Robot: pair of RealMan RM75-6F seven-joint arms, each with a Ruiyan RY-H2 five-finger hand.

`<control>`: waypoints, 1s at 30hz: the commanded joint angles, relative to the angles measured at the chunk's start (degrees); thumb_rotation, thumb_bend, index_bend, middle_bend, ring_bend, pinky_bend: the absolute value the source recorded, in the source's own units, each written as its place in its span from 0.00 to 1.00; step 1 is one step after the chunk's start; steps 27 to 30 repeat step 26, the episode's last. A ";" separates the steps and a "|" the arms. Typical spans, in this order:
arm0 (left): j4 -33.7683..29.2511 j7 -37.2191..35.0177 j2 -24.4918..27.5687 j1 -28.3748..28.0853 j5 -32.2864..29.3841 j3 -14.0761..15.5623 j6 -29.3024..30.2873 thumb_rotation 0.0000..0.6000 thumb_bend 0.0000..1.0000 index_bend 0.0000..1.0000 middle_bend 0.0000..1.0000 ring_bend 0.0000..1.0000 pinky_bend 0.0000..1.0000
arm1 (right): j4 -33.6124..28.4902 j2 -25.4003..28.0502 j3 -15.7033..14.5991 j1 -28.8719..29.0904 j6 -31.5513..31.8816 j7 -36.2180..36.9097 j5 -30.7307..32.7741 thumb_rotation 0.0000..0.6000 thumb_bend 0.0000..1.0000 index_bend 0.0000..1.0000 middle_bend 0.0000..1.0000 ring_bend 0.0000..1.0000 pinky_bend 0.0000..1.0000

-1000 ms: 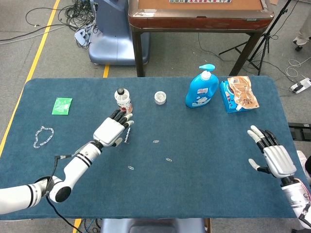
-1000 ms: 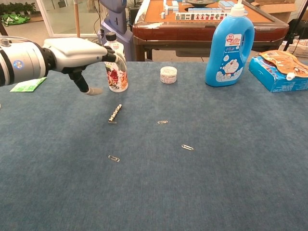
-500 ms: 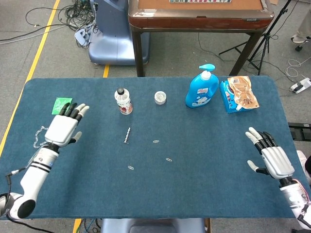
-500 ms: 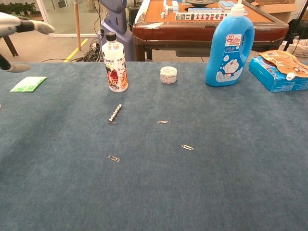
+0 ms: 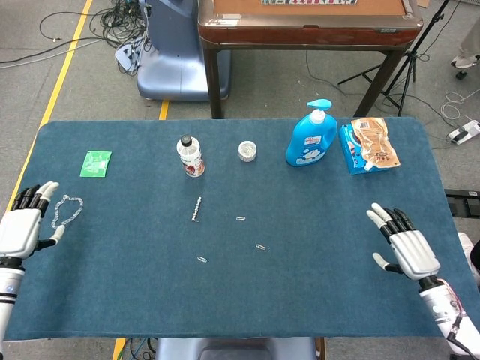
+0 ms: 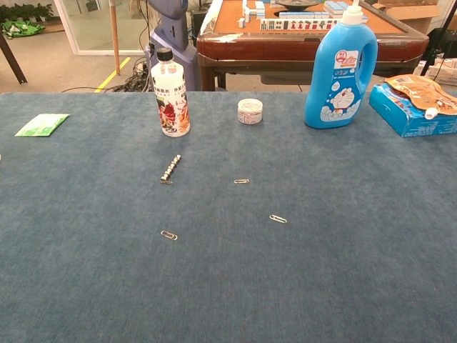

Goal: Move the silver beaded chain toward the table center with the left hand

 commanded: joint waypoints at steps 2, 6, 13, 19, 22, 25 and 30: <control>3.90 -2.35 -1.90 3.13 0.97 0.11 1.81 1.00 0.36 0.02 0.00 0.00 0.00 | -0.07 -0.40 -0.03 -0.05 -0.04 -0.91 0.24 1.00 0.30 0.00 0.00 0.00 0.00; 6.20 -3.85 -3.22 4.59 2.50 0.10 2.62 1.00 0.36 0.02 0.00 0.00 0.00 | -0.42 -0.45 0.00 -0.43 0.80 -1.82 0.16 1.00 0.30 0.00 0.00 0.00 0.00; 8.23 -4.11 -4.35 5.06 4.13 -1.05 2.38 1.00 0.36 0.02 0.00 0.00 0.00 | -1.11 -0.07 0.17 -0.68 1.52 -2.00 0.16 1.00 0.30 0.00 0.00 0.00 0.00; 8.48 -2.06 -4.61 5.38 5.24 -1.40 2.07 1.00 0.36 0.02 0.00 0.00 0.00 | -1.43 0.26 -0.11 -0.67 1.71 -1.70 -0.47 1.00 0.30 0.00 0.00 0.00 0.00; 8.63 -1.90 -4.56 5.67 5.50 -1.60 1.81 1.00 0.36 0.02 0.00 0.00 0.00 | -1.54 0.16 0.08 -0.61 1.96 -1.83 -0.55 1.00 0.30 0.00 0.00 0.00 0.00; 8.70 -1.90 -4.44 6.06 5.65 -1.88 1.80 1.00 0.36 0.02 0.00 0.00 0.00 | -1.37 -0.15 0.20 -0.27 1.49 -1.87 -0.48 1.00 0.30 0.00 0.00 0.00 0.00; 8.68 -1.89 -4.45 6.19 5.85 -2.00 1.92 1.00 0.36 0.02 0.00 0.00 0.00 | -1.28 -0.25 0.18 -0.10 1.14 -1.82 -0.45 1.00 0.30 0.00 0.00 0.00 0.00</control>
